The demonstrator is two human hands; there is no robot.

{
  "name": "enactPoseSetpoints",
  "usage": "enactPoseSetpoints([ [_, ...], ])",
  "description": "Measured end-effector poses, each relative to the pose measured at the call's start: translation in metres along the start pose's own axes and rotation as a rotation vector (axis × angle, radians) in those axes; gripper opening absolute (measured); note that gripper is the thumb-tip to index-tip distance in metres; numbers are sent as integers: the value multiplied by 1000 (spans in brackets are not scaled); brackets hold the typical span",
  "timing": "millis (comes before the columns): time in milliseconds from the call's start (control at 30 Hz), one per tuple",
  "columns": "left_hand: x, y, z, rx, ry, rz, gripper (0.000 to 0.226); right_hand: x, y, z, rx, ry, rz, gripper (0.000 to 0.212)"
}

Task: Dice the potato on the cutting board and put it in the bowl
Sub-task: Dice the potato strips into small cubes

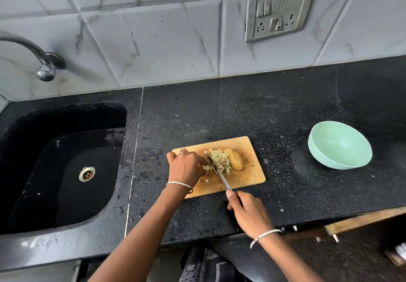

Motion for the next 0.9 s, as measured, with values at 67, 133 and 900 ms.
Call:
enactPoseSetpoints([
  [67,3,-3,-1,-12,-19,12,23,1,0,-1,2,-25,-2,46],
  [133,4,-6,-1,-23,-41,32,22,5,0,1,29,-46,-4,49],
  [900,-1,-12,-10,-173,-160,75,36,14,7,-13,11,-221,21,47],
])
Point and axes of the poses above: each hand's wrist, its own y-axis towards the middle knuckle, its own x-axis out of the palm, z = x × y, the point moved 6 cm from there along y, towards the middle knuckle, and after that the axes turned 3 degrees about z, right-handed, at the moved point
